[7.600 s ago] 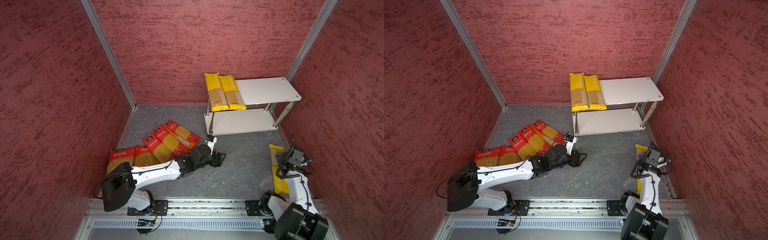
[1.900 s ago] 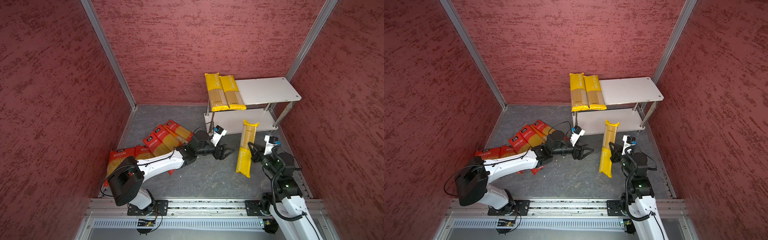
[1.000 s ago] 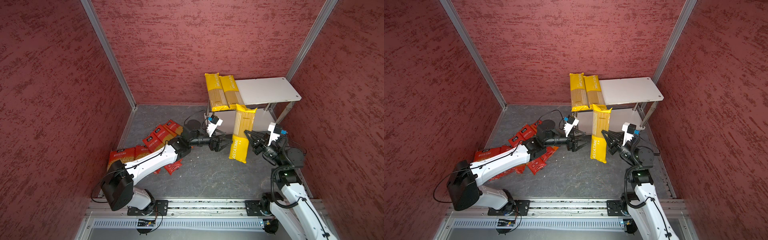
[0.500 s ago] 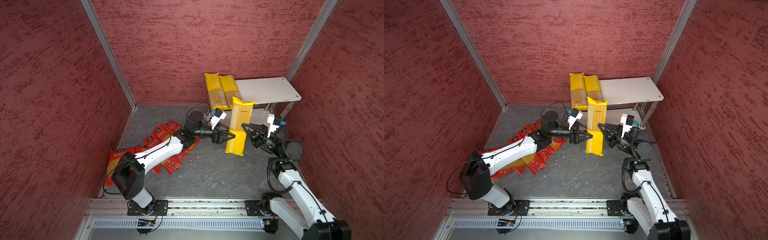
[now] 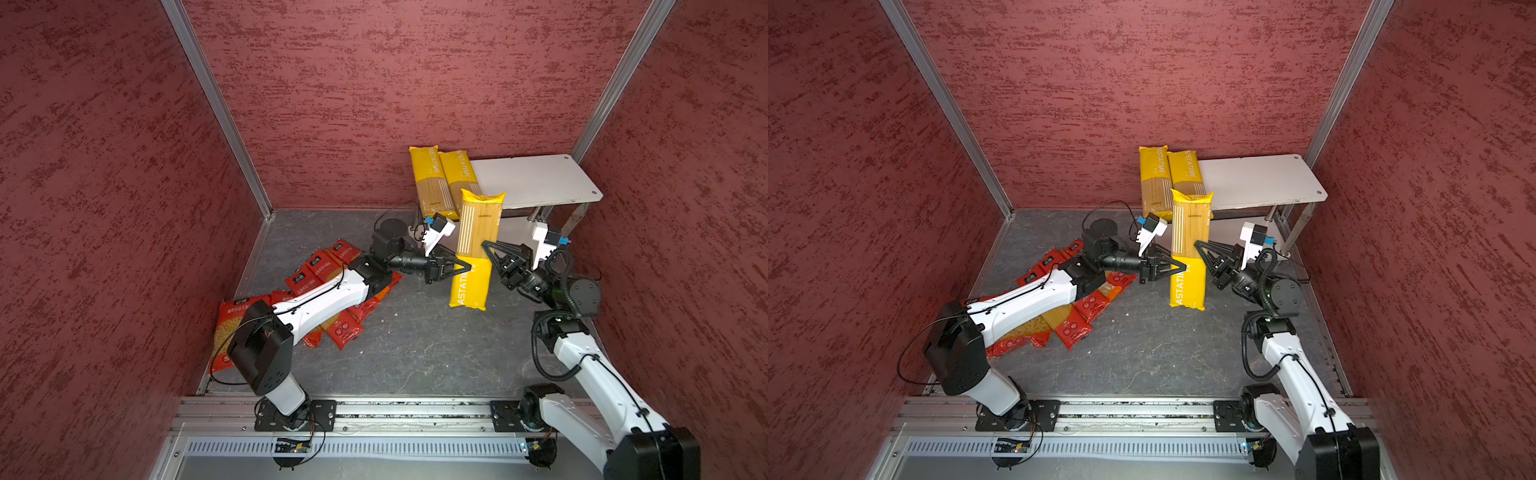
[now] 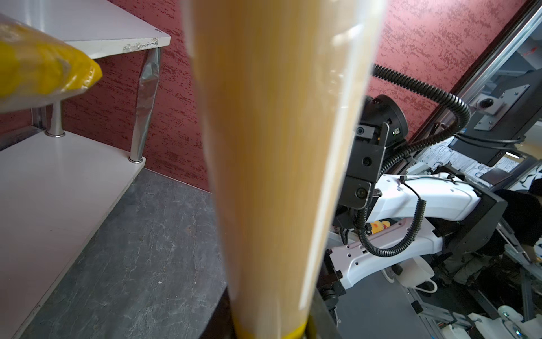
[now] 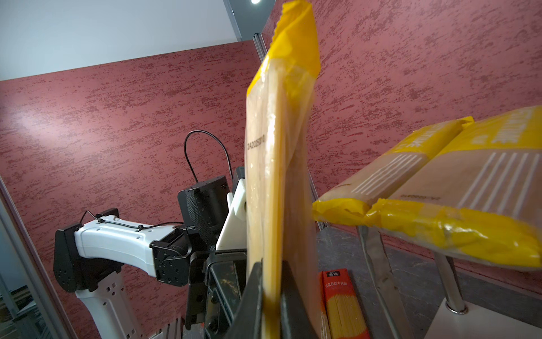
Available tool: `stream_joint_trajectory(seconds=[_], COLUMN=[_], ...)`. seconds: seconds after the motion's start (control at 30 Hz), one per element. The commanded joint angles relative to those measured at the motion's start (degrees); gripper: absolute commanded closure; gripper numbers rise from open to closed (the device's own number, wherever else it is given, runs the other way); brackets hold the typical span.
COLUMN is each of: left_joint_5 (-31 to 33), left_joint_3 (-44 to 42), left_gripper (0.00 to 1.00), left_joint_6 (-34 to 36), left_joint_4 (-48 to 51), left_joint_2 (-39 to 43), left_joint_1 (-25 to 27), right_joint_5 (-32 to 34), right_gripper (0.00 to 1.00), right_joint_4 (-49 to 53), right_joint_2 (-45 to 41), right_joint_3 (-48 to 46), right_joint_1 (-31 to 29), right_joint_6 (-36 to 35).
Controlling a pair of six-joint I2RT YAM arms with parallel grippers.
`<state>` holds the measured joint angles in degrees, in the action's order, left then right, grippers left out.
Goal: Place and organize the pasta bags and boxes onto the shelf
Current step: 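Grasp the pack's upper part with the left gripper while the right holds it, then raise the pack onto the upper shelf beside the other packs with both grippers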
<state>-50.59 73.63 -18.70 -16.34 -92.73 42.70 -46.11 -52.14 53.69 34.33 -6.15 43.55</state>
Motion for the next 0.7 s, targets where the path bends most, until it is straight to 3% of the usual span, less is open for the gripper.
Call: stream_joint_trajectory(seconds=[0.0, 0.23, 0.33, 0.43, 0.67], left_joint_5=[0.33, 4.93, 6.97, 9.5, 16.68], left_joint_3=[2.97, 4.83, 5.41, 5.96, 8.0], left_gripper=[0.87, 0.97, 0.99, 1.0, 1.0], left_joint_6=[-1.04, -3.82, -5.91, -7.39, -7.85], left_joint_4=[-1.23, -2.9, -4.92, -6.48, -7.9], left_joint_2=[-0.27, 0.4, 0.84, 1.69, 2.96], left_joint_1=[0.19, -0.11, -0.49, -0.9, -1.61], right_joint_5=[5.98, 9.16, 11.61, 16.17, 21.9], right_gripper=[0.87, 0.63, 0.56, 0.52, 0.48], right_joint_4=[-4.29, -1.95, 3.73, 13.22, 12.89], right_joint_2=[-0.92, -2.84, -4.23, -5.22, -7.83], right_joint_3=[1.82, -0.98, -1.25, -0.77, -4.87], right_joint_1=[-0.27, -0.4, -0.4, -0.39, -0.37], right_joint_6=[0.75, 0.75, -0.44, -2.26, 3.51])
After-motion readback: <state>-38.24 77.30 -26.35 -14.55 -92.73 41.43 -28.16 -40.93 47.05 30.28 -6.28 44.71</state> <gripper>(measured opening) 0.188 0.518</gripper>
